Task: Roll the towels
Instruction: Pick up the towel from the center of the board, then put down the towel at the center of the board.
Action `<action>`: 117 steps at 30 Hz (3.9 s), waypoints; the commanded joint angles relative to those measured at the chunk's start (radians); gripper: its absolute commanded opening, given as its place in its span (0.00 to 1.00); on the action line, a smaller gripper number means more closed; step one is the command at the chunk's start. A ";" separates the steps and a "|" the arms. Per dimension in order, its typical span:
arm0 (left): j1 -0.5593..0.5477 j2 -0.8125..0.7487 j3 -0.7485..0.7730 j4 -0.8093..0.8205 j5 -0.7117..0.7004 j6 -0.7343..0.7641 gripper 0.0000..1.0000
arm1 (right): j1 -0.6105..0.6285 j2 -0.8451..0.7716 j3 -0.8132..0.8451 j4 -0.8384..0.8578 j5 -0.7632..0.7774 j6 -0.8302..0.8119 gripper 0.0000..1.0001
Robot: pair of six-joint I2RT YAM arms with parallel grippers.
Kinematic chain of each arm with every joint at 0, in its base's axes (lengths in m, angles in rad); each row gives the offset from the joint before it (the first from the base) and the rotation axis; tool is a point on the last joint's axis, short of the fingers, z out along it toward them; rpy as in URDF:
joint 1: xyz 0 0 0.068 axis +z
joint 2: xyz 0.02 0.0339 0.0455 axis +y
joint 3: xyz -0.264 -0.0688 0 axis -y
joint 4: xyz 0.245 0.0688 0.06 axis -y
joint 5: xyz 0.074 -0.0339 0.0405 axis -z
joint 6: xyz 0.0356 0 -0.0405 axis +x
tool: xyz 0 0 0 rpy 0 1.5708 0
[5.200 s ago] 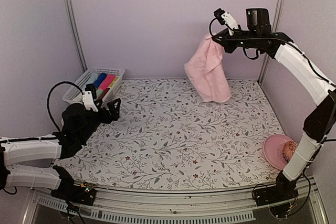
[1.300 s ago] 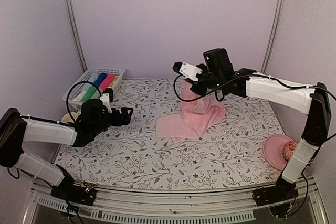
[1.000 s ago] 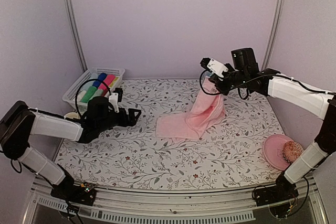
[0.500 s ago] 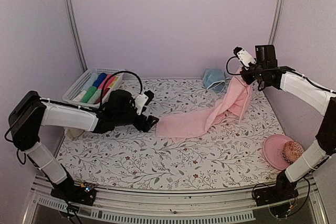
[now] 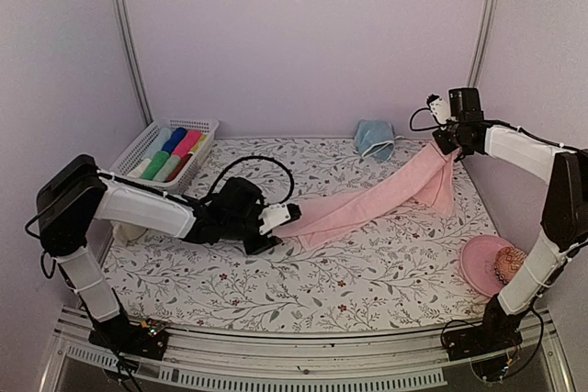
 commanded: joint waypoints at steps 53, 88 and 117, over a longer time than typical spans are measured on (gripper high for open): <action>0.003 -0.410 -0.038 -0.263 -0.785 -0.573 0.00 | -0.005 -0.255 -0.185 -0.180 -0.987 -0.340 0.02; -0.064 -0.264 -0.199 -0.030 -0.472 -0.595 0.00 | 0.206 0.108 -0.147 -0.287 -0.378 -0.381 0.31; -0.077 -0.181 -0.173 -0.021 -0.480 -0.585 0.00 | 0.324 0.161 -0.011 -0.417 -0.241 -0.332 0.39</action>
